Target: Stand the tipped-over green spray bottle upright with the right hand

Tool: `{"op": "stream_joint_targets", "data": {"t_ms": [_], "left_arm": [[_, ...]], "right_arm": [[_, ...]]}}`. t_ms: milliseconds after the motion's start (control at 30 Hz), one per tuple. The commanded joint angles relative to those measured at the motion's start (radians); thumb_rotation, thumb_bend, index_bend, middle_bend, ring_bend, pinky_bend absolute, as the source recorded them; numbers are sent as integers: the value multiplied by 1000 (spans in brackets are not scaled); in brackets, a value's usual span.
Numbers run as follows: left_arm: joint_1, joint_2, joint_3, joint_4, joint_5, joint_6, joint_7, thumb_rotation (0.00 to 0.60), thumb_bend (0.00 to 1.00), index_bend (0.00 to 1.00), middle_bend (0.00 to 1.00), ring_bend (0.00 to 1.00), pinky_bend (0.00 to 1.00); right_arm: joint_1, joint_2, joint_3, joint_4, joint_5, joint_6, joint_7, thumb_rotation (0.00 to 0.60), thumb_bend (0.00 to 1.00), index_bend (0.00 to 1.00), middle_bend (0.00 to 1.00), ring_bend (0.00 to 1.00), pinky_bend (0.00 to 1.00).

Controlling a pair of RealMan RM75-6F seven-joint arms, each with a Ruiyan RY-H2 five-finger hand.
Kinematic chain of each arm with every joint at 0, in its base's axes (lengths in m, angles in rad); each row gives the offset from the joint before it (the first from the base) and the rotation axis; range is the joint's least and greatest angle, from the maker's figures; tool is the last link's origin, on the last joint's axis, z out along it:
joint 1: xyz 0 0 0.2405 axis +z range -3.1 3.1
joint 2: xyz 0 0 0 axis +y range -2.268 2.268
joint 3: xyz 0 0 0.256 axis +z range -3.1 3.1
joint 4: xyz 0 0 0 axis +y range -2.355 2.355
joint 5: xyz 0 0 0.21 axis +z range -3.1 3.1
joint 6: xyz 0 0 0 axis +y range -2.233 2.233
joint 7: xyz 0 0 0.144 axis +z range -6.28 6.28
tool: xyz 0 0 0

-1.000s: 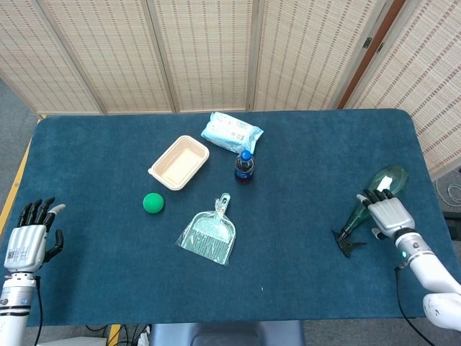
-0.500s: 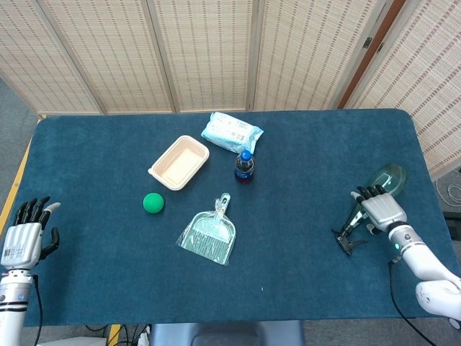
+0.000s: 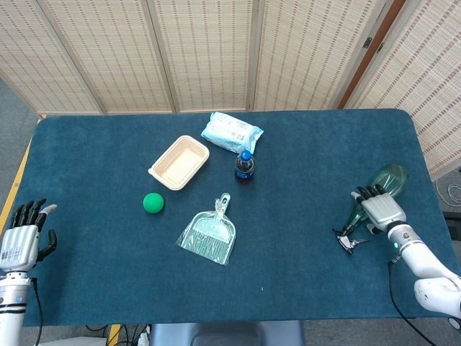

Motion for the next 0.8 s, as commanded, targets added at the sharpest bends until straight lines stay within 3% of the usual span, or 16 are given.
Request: {"op": "stream_joint_targets", "data": {"t_ms": [33,567,800], "left_arm": [[2,-4,1,7,3,3,-8,600,612,189,103,26,21],[10,-16,-2,31,5,11,-22,600,612,189,103,26,21],[6,-25,-5,56,1,-2,-37,600,611,189,103,26,21]], "right_arm": [[0,1,-2,-1,2,2,-3,600,243,0,0,0,72],[19,-22,-7,37,-6,-35,16,600,234,0,5,0,72],[24,-37,-7,61,-21,-38,28,600,242,0,96,1,72]]}}
